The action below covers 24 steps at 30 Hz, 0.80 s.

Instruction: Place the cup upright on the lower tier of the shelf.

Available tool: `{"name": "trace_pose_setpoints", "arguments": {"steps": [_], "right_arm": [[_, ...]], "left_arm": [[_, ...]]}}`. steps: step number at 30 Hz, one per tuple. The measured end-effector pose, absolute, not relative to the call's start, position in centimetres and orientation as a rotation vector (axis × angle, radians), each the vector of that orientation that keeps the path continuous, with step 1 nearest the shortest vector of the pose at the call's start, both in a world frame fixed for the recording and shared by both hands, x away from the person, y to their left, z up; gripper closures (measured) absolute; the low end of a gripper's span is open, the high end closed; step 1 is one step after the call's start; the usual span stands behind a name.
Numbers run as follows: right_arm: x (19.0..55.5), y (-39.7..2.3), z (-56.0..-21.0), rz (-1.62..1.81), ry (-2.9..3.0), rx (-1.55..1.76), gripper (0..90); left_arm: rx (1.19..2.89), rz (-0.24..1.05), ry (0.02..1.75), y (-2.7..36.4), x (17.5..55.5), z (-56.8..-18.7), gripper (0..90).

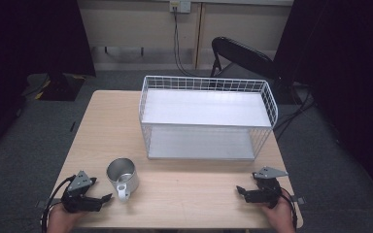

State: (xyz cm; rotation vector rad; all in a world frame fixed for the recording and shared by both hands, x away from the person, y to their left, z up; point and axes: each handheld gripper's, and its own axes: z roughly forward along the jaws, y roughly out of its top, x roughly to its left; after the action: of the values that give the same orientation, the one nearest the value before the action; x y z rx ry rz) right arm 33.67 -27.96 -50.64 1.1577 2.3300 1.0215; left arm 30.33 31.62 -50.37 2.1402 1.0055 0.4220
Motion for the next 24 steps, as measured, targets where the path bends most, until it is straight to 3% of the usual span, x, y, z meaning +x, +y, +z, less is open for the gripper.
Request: {"name": "trace_pose_setpoints", "arguments": {"steps": [12, 24], "right_arm": [[33.7, -28.1, -50.6, 1.027, 2.34, 1.143, 13.2], [33.6, -28.2, -50.6, 1.026, 2.342, 1.142, 13.2]], "left_arm": [[2.154, 0.388, 1.035, 30.9, 29.6, -49.5, 17.9], [2.072, 0.413, 0.999, 31.2, 28.7, -46.6, 18.2]]}}
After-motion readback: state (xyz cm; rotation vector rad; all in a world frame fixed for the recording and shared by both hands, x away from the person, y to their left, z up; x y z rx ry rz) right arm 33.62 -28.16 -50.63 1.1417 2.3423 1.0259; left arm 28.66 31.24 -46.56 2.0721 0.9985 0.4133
